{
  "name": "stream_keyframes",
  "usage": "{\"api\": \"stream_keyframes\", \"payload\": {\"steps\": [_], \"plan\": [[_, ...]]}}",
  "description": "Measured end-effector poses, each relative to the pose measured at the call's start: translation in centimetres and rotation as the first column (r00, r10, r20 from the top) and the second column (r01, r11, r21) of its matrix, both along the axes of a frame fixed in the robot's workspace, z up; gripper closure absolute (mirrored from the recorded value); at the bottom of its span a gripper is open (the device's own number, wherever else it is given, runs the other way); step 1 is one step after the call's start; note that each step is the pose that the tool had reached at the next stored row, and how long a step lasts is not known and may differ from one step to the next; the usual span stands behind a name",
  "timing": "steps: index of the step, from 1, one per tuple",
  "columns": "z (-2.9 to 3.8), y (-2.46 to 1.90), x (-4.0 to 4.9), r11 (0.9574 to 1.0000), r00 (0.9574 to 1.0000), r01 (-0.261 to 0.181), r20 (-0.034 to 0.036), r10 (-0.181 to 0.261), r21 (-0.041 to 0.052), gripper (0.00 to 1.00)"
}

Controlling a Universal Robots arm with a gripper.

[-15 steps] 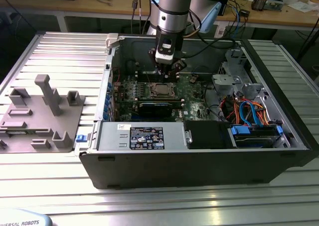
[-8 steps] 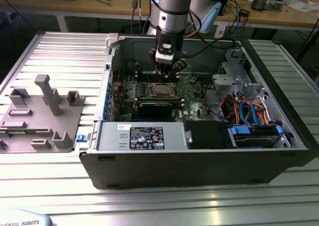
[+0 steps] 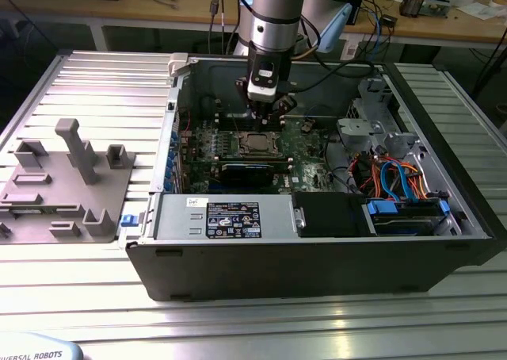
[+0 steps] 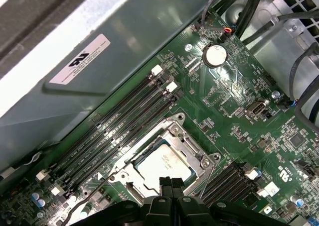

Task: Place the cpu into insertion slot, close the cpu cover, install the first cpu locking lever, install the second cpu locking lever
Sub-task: 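Install the first cpu locking lever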

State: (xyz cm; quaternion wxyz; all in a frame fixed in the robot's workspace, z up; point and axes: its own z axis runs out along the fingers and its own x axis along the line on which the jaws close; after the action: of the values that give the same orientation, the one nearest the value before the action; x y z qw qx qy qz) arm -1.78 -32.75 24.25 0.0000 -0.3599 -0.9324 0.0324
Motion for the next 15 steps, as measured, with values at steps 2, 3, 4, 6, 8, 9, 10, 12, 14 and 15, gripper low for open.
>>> {"api": "stream_keyframes", "payload": {"steps": [2,3,4,6,8,9,10,12,14,15], "plan": [[0.0,0.0,0.0,1.0,1.0,-0.002,0.0,0.002,0.0,0.89],[0.0,0.0,0.0,1.0,1.0,-0.003,0.0,0.003,0.0,0.89],[0.0,0.0,0.0,1.0,1.0,-0.004,0.0,0.004,0.0001,0.89],[0.0,0.0,0.0,1.0,1.0,-0.007,0.0,0.007,0.0001,0.89],[0.0,0.0,0.0,1.0,1.0,-0.009,0.0,0.009,0.0,0.89],[0.0,0.0,0.0,1.0,1.0,-0.01,0.0,0.01,0.0,0.89],[0.0,0.0,0.0,0.9999,0.9999,-0.011,0.0,0.011,0.0,0.89],[0.0,0.0,0.0,0.9999,0.9999,-0.012,0.0,0.012,-0.0001,0.89],[0.0,0.0,0.0,0.9999,0.9999,-0.013,0.0,0.013,0.0,0.89],[0.0,0.0,0.0,0.9999,0.9999,-0.014,0.0,0.014,0.0,0.89]]}}
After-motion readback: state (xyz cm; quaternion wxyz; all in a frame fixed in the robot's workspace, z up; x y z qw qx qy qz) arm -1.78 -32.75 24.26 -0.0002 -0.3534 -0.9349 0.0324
